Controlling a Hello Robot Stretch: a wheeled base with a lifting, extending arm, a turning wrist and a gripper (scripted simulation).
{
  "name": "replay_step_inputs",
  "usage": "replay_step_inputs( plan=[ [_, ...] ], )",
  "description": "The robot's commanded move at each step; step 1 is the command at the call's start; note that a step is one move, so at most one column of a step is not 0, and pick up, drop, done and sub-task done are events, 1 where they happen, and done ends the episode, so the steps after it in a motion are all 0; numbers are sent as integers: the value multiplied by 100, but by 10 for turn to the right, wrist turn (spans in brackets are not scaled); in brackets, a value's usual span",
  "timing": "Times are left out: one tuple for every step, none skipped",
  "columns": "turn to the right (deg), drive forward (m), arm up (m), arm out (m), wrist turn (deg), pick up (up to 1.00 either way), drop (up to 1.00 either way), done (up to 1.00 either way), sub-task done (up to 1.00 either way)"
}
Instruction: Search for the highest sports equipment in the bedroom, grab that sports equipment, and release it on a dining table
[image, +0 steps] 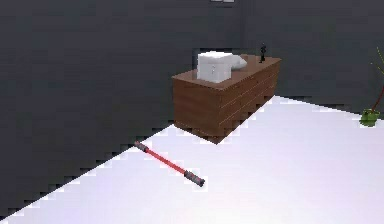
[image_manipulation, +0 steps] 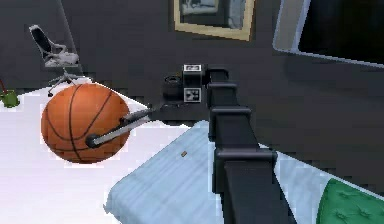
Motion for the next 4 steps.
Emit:
replay_step_inputs(
  plan=[
    [0, 0, 0, 0, -450, 0, 0, 0, 0],
    [0, 0, 0, 0, -150, 0, 0, 0, 0],
    [0, 0, 0, -24, 0, 0, 0, 0, 0],
    [-390, 0, 0, 0, 0, 0, 0, 0, 0]
  ],
)
